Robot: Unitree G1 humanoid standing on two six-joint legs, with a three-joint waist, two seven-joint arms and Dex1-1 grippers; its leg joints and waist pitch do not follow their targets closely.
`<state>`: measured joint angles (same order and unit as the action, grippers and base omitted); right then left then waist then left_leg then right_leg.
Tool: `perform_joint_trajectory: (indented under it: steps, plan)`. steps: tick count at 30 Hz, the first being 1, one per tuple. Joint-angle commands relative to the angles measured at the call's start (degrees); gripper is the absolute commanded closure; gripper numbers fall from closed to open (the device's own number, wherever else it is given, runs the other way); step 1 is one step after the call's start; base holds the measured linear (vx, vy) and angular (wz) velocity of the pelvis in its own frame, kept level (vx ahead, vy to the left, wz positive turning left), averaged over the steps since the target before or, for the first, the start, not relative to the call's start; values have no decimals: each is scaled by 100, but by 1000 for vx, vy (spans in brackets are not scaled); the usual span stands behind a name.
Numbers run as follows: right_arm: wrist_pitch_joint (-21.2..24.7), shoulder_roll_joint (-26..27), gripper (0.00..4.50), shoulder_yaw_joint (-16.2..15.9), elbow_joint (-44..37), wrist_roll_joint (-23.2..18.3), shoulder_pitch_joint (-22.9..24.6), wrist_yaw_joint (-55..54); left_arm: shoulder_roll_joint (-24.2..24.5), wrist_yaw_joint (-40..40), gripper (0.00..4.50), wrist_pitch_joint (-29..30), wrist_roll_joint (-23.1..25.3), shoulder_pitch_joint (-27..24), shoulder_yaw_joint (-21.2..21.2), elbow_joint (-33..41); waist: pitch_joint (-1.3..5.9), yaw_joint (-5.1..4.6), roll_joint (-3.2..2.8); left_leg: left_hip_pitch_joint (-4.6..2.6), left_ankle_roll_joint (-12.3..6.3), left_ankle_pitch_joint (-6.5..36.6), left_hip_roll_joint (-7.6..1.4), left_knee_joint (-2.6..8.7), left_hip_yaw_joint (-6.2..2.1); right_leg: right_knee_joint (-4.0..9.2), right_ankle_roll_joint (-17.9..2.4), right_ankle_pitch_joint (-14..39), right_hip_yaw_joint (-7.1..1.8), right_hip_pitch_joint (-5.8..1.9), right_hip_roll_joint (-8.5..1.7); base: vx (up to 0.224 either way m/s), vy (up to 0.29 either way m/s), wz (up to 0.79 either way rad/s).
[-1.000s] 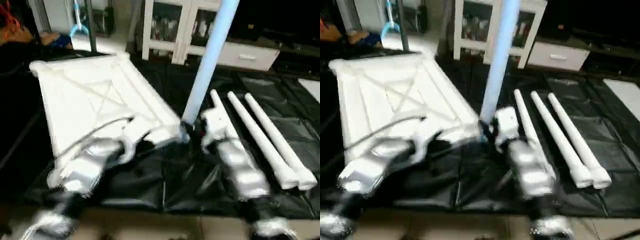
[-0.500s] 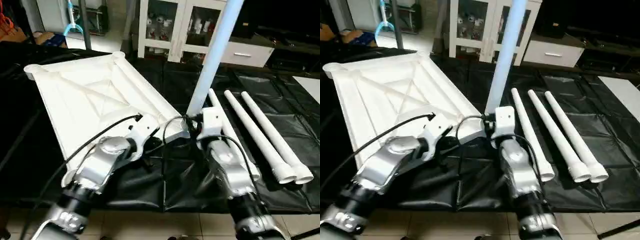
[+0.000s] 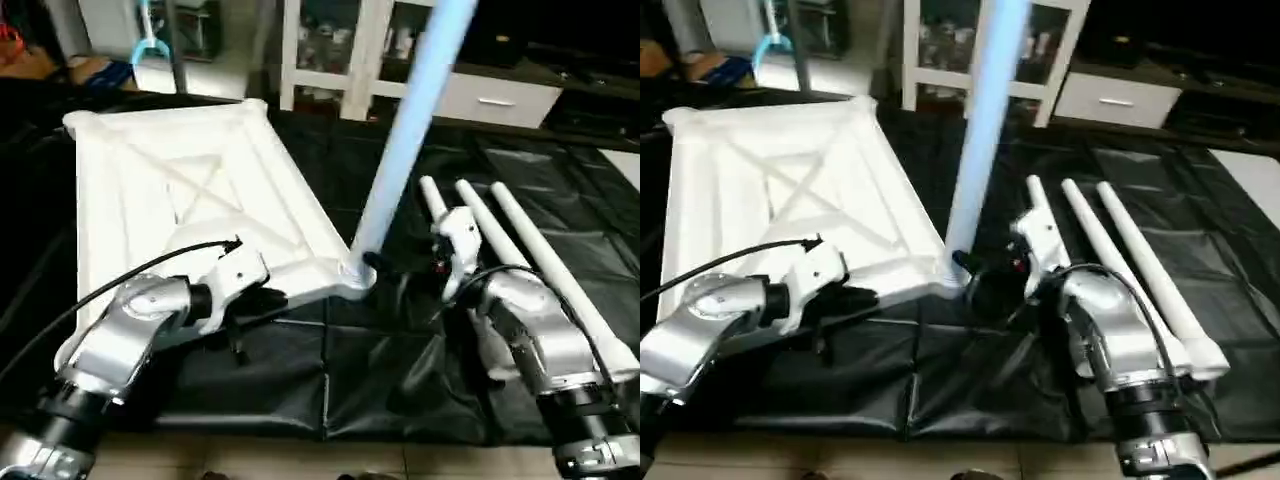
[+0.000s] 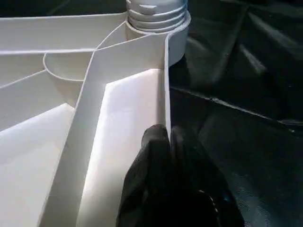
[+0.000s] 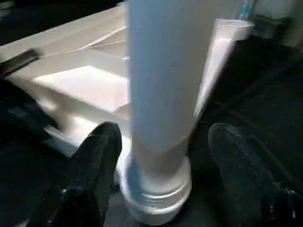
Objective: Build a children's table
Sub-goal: Rotate leg to tighten
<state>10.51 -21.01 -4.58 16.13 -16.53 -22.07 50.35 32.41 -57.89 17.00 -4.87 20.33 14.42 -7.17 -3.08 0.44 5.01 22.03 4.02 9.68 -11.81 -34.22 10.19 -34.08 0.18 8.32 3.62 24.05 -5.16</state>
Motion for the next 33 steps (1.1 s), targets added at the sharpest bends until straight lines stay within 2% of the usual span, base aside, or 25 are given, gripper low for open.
perform_joint_trajectory:
  steps: [1,4,7,8,10,12,16,17,19,21,23,24,28,33]
  plan:
    - [-87,-298,130,90,7,-181,0,394,6,-350,450,-172,-188,-102,129,198,379,9,-102,-124,-25,1580,-139,448,6,297,-1207,1163,-218,-251,-187,0,0,0]
    - [31,-436,130,82,-11,-331,-7,696,-19,-431,450,-231,-241,-120,119,236,362,17,-98,-137,-36,1751,-142,452,11,327,-1174,1416,-221,-244,-193,0,0,0]
    - [11,-512,130,-26,92,-277,-20,1071,-46,-645,450,-98,-411,-185,195,476,350,17,-95,-132,35,1981,-154,462,-10,362,-1084,1836,-217,-230,-215,0,0,0]
    - [-36,-499,130,-36,144,-238,-35,1108,-41,-685,450,-81,-432,-193,216,524,344,23,-95,-149,50,2041,-153,458,-7,382,-1062,1953,-219,-205,-213,0,0,0]
    - [-78,-483,130,-50,194,-210,-51,1158,-39,-719,450,-72,-448,-197,238,564,343,29,-95,-167,58,2082,-152,451,-1,392,-1061,2002,-224,-183,-206,0,0,0]
    - [-121,-485,130,-86,242,-228,-74,1313,-43,-728,450,-66,-453,-190,264,597,343,41,-90,-143,87,2100,-154,461,-17,390,-999,2104,-217,-199,-208,0,0,0]
    - [-134,-536,130,-156,331,-251,-104,1451,-55,-747,450,-57,-454,-189,271,612,346,47,-89,-140,105,2110,-151,463,-23,388,-994,2086,-215,-205,-206,0,0,0]
    - [-158,-562,156,-184,408,-230,-139,1494,-60,-762,450,-56,-449,-191,269,613,347,46,-80,-135,102,2092,-148,461,-21,387,-991,2082,-216,-205,-206,0,0,0]
    - [-176,-574,156,-183,476,-211,-175,1560,-56,-788,450,-39,-443,-201,256,632,345,53,-72,-133,85,2056,-148,460,-19,383,-994,2090,-215,-206,-209,0,0,0]
    - [-176,-588,188,-179,520,-201,-197,1615,-52,-800,450,-25,-440,-206,250,646,346,56,-71,-127,66,1987,-148,457,-17,376,-1012,2014,-217,-213,-207,0,0,0]
    - [-183,-625,188,-161,606,-181,-233,1733,-35,-813,450,-8,-437,-221,255,671,355,64,-72,-126,48,1914,-151,453,-14,365,-1040,1909,-218,-221,-208,0,0,0]
    - [-182,-638,210,-156,633,-180,-242,1767,-29,-813,450,-6,-436,-225,260,675,357,66,-73,-122,28,1858,-150,452,-10,355,-1069,1822,-218,-226,-203,0,0,0]
    - [-199,-640,243,-171,727,-186,-279,1820,-10,-832,450,-3,-428,-228,263,669,359,73,-74,-126,15,1823,-149,446,-5,353,-1087,1820,-214,-227,-209,0,0,0]
    - [-217,-562,257,-119,802,-184,-242,1630,2,-840,450,16,-403,-230,268,674,359,90,-75,-131,29,1832,-148,446,-4,358,-1060,1867,-214,-223,-203,0,0,0]
